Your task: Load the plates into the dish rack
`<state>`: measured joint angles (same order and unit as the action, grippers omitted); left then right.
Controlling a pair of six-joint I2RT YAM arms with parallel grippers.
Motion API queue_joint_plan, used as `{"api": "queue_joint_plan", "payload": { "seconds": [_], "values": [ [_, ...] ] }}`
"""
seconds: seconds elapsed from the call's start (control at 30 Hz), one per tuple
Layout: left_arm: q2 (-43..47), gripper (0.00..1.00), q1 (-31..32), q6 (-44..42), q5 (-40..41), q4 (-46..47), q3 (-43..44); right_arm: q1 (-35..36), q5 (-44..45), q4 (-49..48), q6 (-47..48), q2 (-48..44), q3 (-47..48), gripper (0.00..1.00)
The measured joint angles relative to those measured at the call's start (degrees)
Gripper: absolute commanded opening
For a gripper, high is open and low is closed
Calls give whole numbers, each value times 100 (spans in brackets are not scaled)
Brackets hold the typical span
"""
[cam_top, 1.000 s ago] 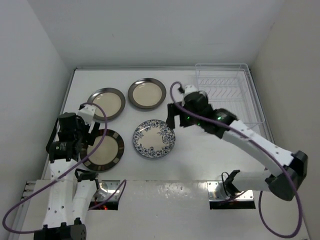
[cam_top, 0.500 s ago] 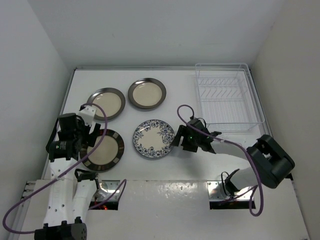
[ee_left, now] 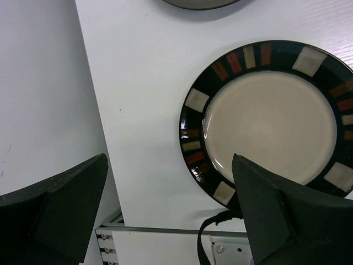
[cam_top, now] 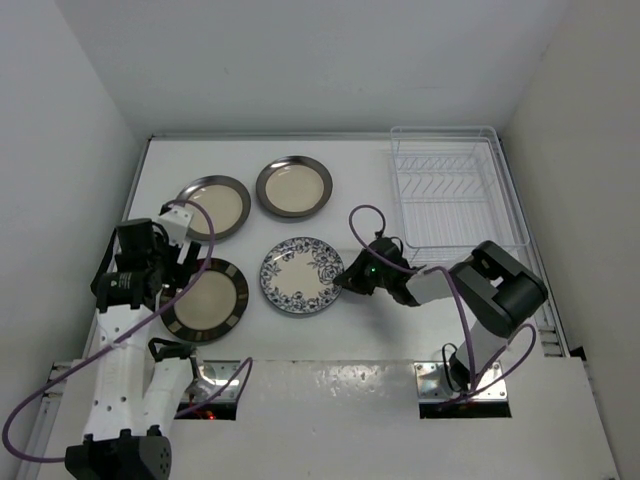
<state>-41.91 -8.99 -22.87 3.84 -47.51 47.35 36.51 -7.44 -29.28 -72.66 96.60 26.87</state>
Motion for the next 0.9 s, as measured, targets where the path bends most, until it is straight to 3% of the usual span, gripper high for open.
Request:
{"api": "queue_joint_plan", "payload": {
  "seconds": [0.03, 0.2, 0.37, 0.6, 0.9],
  "values": [
    [-26, 100, 0, -15, -2, -2, 31, -17, 4, -20, 4, 50, -9, 0],
    [-166, 100, -39, -61, -4, 0, 192, -105, -138, 157, 332, -42, 92, 0],
    [-450, 100, -48, -76, -7, -4, 439, -138, -164, 1685, 1563, -916, 881, 0],
    [-1123, 100, -48, -221, -122, -24, 1032, -796, -264, 3700, 3292, -1412, 3357, 0],
    [-2927, 97, 391, -472, -658, 175, 2367, -2350, 319, 4664, 4249, -883, 6686, 0]
  ]
}}
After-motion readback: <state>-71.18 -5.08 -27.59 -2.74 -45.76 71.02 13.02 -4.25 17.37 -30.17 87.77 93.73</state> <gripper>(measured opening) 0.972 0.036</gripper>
